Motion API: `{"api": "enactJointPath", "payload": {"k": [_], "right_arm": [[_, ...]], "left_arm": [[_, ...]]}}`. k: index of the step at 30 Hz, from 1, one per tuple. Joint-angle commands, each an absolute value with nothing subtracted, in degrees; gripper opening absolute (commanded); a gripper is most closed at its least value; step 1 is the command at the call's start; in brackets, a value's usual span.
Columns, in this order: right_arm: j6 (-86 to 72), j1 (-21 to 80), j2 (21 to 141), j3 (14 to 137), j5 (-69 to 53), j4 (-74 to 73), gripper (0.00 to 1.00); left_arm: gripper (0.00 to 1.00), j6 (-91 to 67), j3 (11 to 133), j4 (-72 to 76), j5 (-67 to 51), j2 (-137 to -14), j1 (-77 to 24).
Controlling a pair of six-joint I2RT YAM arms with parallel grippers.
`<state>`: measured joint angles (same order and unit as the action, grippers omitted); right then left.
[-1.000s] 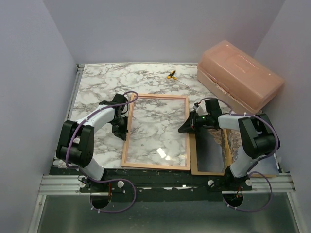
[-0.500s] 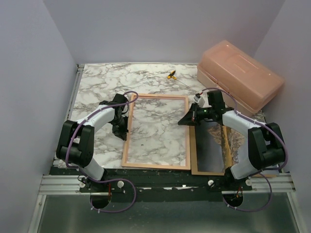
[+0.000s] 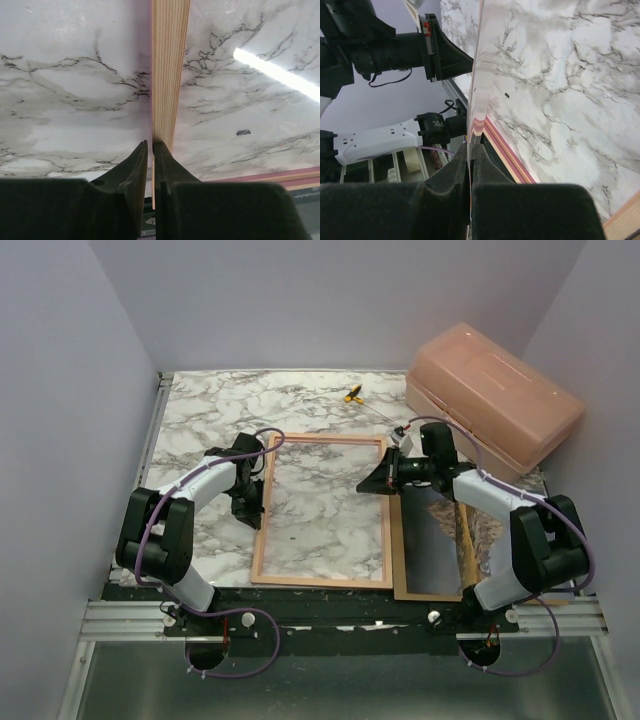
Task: Put the photo into the frame
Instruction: Adjust the photo frame item on the photo frame.
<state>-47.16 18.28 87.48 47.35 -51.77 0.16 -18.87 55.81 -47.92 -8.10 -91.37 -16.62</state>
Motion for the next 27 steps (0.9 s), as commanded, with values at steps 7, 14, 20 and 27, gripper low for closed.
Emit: {"api": "enactJointPath", "payload": {"k": [7, 14, 20, 27], "right_arm": [[-50.37, 19.36, 83.3, 46.76, -51.27, 10.33, 0.01], [-49.51, 19.6, 83.48, 46.85, -51.24, 10.44, 0.0], [-47.31, 19.67, 83.16, 47.27, -50.56, 7.33, 0.0], [-41.03, 19.69, 80.92, 49.52, -48.3, -2.05, 0.01]], "left_arm": [[0.13, -18.9, 54.12, -46.76, -6.61, -94.02, -17.36], [0.13, -18.9, 54.14, -46.76, -6.59, -93.92, -17.36], [0.13, -18.9, 54.14, -46.76, -6.42, -94.04, -17.31], [0.13, -18.9, 54.14, -46.78, -6.42, -94.02, -17.31]]}}
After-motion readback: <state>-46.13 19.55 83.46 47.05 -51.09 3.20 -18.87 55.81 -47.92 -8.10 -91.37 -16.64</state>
